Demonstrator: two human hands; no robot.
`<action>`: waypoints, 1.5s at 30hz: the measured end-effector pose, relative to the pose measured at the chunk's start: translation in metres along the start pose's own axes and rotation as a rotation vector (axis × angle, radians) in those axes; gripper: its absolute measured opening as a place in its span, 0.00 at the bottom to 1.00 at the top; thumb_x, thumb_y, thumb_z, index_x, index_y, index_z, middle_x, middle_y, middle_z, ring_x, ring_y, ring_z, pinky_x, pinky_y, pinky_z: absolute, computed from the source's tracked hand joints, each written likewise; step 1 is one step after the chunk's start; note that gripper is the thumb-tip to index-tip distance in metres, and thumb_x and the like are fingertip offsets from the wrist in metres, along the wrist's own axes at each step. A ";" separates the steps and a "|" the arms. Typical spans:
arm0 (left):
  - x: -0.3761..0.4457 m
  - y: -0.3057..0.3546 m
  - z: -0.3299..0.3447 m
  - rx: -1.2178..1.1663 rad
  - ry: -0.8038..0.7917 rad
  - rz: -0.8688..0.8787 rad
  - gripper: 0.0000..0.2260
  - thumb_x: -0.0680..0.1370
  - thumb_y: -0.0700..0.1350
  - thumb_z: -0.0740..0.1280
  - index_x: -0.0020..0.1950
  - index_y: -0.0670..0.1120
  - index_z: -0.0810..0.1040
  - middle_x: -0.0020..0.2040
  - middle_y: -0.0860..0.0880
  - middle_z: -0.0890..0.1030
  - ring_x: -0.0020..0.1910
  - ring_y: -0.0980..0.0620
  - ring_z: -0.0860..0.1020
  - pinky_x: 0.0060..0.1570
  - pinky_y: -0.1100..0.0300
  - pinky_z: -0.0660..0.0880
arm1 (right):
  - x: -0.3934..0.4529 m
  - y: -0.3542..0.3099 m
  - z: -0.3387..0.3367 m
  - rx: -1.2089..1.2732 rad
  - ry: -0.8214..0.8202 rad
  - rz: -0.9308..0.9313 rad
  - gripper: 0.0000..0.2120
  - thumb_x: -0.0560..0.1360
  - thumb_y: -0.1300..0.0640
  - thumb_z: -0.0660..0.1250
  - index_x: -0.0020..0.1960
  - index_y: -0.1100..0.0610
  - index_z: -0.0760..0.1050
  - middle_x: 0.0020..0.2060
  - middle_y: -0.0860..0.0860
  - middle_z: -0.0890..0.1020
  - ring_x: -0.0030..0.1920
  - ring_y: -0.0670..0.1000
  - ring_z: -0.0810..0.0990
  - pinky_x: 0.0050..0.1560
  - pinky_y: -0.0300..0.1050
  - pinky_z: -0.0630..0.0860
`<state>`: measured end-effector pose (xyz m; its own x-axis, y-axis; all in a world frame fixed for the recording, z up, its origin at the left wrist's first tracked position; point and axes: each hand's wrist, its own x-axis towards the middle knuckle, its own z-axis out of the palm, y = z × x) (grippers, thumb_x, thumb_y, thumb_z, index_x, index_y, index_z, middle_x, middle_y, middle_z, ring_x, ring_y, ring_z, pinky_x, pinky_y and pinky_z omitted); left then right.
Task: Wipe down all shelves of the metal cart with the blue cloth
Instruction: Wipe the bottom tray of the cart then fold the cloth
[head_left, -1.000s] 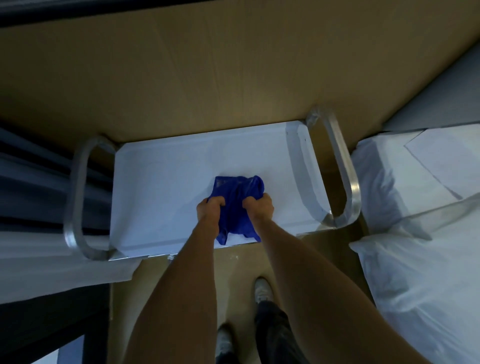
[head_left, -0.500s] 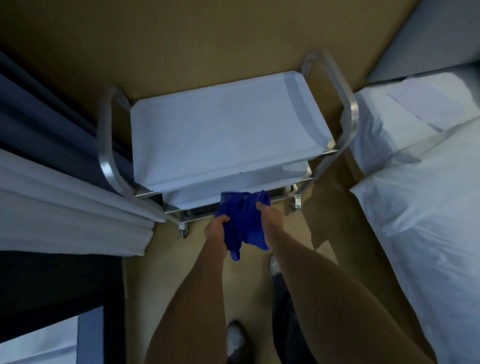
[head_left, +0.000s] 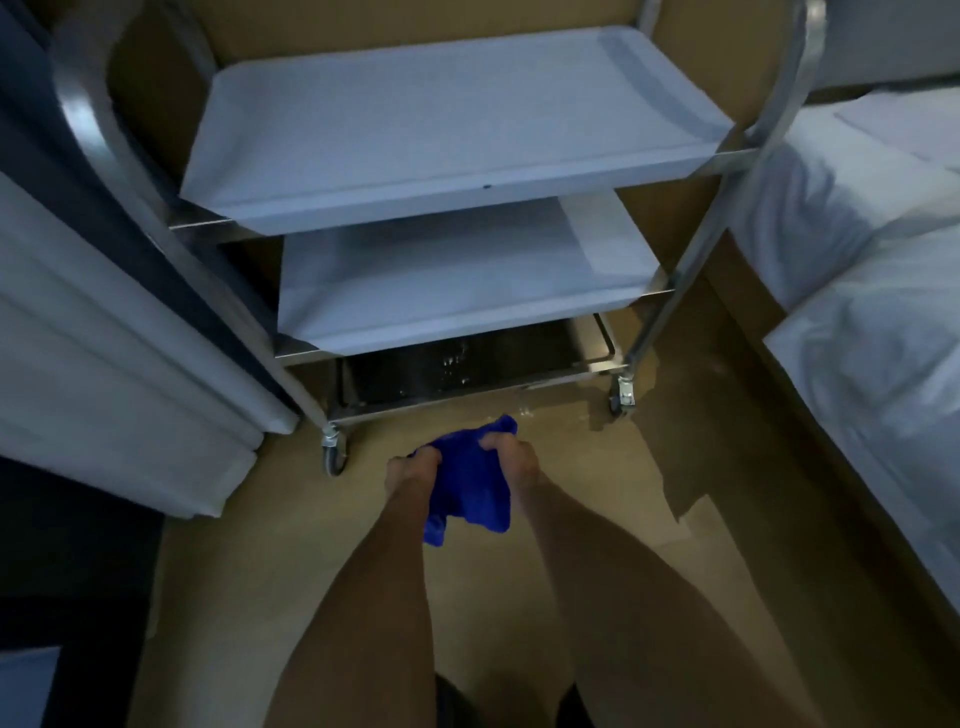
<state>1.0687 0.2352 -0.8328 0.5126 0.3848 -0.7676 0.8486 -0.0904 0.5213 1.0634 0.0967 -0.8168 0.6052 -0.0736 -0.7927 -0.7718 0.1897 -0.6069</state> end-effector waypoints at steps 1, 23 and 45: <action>0.017 -0.005 0.012 -0.005 -0.014 0.031 0.23 0.71 0.51 0.66 0.63 0.41 0.72 0.55 0.40 0.78 0.51 0.40 0.78 0.56 0.46 0.77 | 0.018 0.007 -0.005 -0.005 -0.001 -0.028 0.10 0.72 0.56 0.69 0.52 0.58 0.77 0.50 0.57 0.83 0.51 0.59 0.81 0.55 0.55 0.78; 0.044 0.038 0.100 -0.182 -0.333 0.322 0.22 0.69 0.58 0.72 0.55 0.44 0.82 0.51 0.42 0.84 0.51 0.43 0.82 0.56 0.48 0.77 | 0.110 -0.004 -0.048 -0.506 0.092 -0.621 0.07 0.76 0.64 0.64 0.49 0.55 0.78 0.44 0.49 0.80 0.42 0.49 0.80 0.43 0.42 0.81; 0.161 0.089 0.283 0.217 0.281 0.318 0.14 0.77 0.43 0.64 0.62 0.43 0.77 0.61 0.40 0.79 0.61 0.40 0.77 0.59 0.53 0.72 | 0.352 -0.087 -0.184 -1.349 0.411 -0.467 0.32 0.81 0.35 0.49 0.81 0.45 0.46 0.80 0.62 0.45 0.79 0.64 0.42 0.76 0.63 0.45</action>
<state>1.2640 0.0292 -1.0149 0.7213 0.5378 -0.4365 0.6786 -0.4224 0.6009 1.3072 -0.1258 -1.0534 0.9245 -0.1791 -0.3366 -0.2615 -0.9403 -0.2178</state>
